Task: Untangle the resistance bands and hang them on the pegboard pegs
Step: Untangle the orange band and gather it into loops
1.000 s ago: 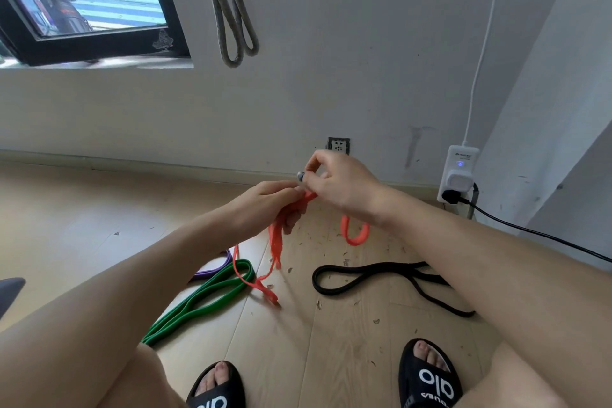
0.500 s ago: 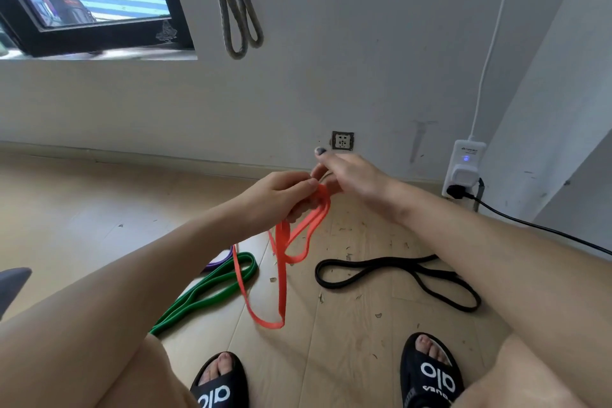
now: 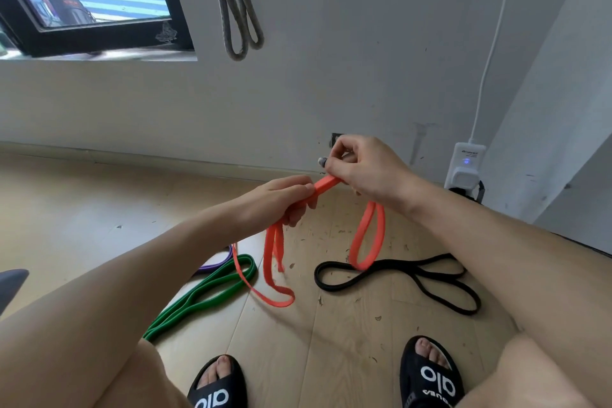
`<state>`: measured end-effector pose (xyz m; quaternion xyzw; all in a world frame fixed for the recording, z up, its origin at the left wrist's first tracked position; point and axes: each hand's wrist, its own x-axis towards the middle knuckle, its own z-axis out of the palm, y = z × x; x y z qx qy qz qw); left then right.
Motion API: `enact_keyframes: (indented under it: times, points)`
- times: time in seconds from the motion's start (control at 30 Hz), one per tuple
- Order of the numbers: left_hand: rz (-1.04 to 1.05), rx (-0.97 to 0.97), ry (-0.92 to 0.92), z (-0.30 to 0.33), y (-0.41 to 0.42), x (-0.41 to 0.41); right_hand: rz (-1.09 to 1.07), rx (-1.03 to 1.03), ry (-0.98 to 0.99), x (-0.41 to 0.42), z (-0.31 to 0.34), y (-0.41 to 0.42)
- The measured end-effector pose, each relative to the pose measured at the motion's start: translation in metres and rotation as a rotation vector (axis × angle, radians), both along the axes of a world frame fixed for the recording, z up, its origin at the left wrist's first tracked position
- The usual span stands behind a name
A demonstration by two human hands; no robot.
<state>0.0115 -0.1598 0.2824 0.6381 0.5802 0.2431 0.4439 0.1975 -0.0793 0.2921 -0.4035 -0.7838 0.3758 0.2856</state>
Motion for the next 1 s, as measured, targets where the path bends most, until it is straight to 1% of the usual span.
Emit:
enact_keyframes:
  times: [0.1, 0.23, 0.33, 0.4, 0.43, 0.53, 0.63, 0.77, 0.93, 1.0]
  points:
    - [0.022, 0.029, -0.033, 0.003, 0.0, 0.003, -0.004, 0.007, -0.031, 0.003, -0.002, 0.001]
    - [0.057, 0.043, -0.14, 0.005, 0.0, 0.001, 0.027, -0.038, -0.086, 0.003, -0.004, -0.002]
    - [0.038, 0.067, -0.131, 0.005, -0.001, 0.005, 0.093, -0.101, -0.072, -0.004, -0.006, -0.007]
    - [0.017, 0.085, -0.117, 0.005, -0.002, 0.01, 0.139, -0.062, -0.115, -0.009, -0.007, -0.01]
    - [0.014, 0.08, -0.127, 0.005, -0.002, 0.012, 0.145, -0.031, -0.14, -0.011, -0.008, -0.009]
    - [0.053, -0.038, -0.21, 0.004, 0.0, 0.004, 0.12, 0.029, -0.174, -0.009, -0.006, -0.007]
    - [0.03, -0.078, -0.161, 0.0, 0.0, -0.007, 0.127, 0.069, -0.209, -0.004, -0.002, -0.005]
    - [-0.02, -0.021, -0.035, 0.002, -0.003, -0.006, 0.14, 0.062, -0.201, -0.002, -0.001, -0.003]
    - [0.041, 0.082, -0.041, 0.004, 0.001, -0.004, 0.101, 0.014, -0.155, 0.0, 0.0, -0.002]
    - [0.059, 0.126, -0.028, 0.004, 0.002, -0.003, 0.126, -0.026, -0.142, -0.002, 0.0, -0.006]
